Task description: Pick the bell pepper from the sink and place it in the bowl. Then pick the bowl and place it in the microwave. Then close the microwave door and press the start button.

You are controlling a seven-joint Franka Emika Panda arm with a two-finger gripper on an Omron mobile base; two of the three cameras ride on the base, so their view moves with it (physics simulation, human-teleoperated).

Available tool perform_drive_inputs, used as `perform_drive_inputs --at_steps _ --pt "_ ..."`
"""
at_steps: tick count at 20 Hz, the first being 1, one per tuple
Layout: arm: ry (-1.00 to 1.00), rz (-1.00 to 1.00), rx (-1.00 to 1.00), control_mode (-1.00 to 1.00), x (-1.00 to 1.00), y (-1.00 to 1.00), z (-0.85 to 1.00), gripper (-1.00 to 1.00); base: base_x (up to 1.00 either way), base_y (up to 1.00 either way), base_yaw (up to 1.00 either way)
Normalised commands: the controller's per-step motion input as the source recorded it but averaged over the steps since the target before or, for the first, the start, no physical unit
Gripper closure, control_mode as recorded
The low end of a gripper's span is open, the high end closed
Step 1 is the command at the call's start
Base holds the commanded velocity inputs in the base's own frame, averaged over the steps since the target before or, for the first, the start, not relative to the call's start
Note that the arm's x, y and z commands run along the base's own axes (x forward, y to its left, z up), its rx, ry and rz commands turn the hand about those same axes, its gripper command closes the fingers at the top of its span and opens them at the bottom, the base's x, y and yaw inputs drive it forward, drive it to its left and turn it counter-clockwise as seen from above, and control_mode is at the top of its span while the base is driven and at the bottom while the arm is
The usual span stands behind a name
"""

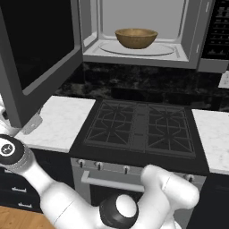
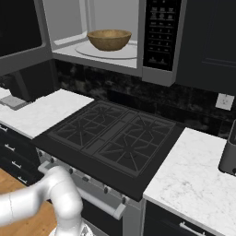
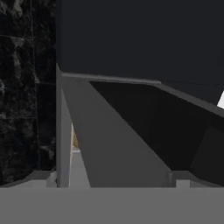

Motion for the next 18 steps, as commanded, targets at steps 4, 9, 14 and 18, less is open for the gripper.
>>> perform_drive_inputs --at_steps 4,9,14,18 --pt "-0.07 0.0 0.06 -1.0 -0.38 -0.61 0.05 -1.0 0.0 0.0 0.0" --pt "-0.11 0.0 0.01 -1.0 -0.26 -0.45 0.27 -1.0 0.0 0.0 0.0" --pt "-0.09 0.0 0.02 -1.0 -0.3 -0.49 0.29 -1.0 0.0 0.0 0.0" --pt "0.0 0.0 0.09 -1.0 -0.38 -0.77 0.2 -1.0 0.0 0.0 0.0"
